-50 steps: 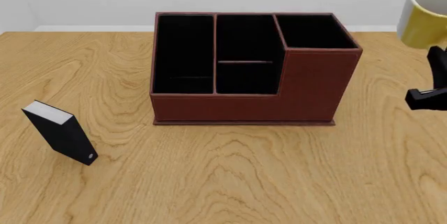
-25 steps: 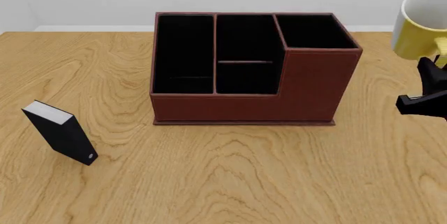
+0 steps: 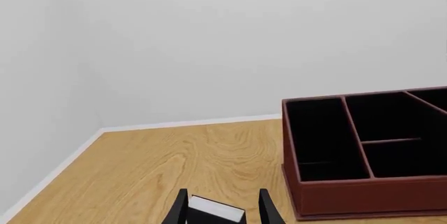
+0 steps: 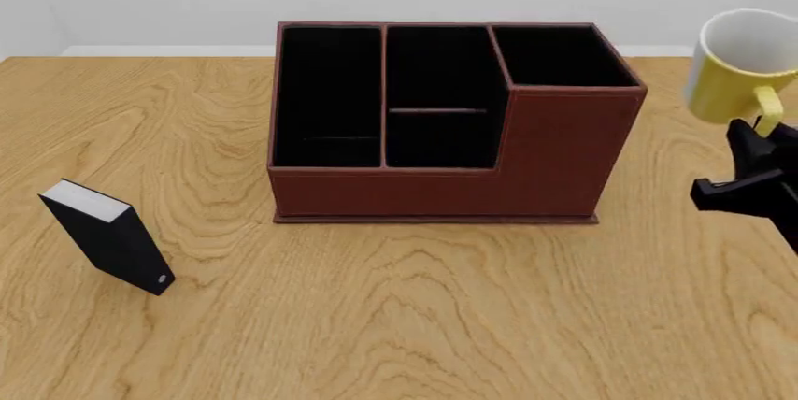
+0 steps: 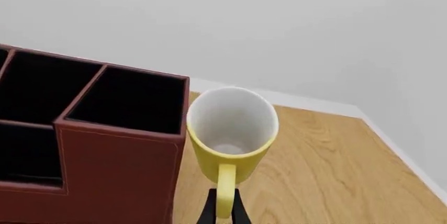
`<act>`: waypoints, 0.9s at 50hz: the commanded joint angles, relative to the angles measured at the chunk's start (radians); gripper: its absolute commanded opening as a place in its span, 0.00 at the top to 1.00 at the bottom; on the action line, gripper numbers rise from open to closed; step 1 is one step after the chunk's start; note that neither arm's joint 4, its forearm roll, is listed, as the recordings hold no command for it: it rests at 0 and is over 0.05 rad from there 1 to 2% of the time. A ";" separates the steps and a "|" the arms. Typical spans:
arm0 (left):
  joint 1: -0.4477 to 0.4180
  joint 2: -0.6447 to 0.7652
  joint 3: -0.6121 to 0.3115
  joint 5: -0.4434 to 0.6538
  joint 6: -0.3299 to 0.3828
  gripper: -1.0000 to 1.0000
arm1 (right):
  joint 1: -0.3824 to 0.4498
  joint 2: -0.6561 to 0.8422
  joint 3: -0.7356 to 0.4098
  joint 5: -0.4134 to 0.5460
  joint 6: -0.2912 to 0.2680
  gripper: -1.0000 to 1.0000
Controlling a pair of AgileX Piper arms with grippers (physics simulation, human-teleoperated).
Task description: Pick up the yellow and white mug and place it to the right of the caddy.
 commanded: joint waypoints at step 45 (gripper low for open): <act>0.007 0.000 -0.006 0.005 0.007 0.00 | -0.020 0.307 0.046 -0.275 0.063 1.00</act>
